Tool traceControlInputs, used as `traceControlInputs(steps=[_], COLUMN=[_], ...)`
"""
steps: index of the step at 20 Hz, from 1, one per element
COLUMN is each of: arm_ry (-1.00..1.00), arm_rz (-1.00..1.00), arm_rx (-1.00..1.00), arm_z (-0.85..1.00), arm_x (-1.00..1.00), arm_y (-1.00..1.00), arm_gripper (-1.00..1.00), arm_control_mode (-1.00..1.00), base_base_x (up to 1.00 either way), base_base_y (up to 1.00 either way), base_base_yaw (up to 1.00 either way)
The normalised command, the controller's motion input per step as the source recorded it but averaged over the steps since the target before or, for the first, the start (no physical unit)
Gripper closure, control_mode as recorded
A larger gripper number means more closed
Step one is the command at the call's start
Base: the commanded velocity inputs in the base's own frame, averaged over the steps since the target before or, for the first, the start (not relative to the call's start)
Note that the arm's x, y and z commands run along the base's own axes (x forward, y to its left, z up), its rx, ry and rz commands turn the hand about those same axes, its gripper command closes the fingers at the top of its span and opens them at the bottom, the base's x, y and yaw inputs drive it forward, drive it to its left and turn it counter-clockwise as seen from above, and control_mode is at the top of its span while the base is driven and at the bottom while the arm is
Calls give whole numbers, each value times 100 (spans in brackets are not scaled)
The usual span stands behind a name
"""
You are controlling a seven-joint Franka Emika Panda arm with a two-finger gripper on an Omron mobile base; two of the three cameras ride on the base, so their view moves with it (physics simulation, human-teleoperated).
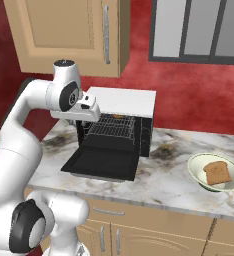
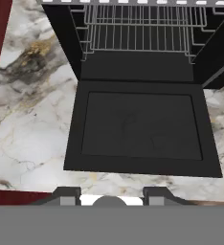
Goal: Pick up the heated bread from the toaster oven and place it in the bowl. Then move the bread bowl to the dining counter.
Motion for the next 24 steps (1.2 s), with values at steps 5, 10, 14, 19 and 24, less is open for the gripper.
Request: traceControlInputs(steps=[5,10,14,19,24], arm_ry=[-1,-9,-4,-17,-27], arm_rz=[0,0,0,0,0], arm_rx=[1,0,0,0,0], arm_z=[0,0,0,0,-5], arm_x=[-22,-46,-23,0,0], arm_y=[-18,-24,-18,-1,0], arm_gripper=[-100,-100,-100,-100,-100], arm_control_mode=[-100,-100,-100,-100,-100], base_base_x=[0,0,0,0,0], base_base_y=[0,0,0,0,0], base_base_yaw=[0,0,0,0,0])
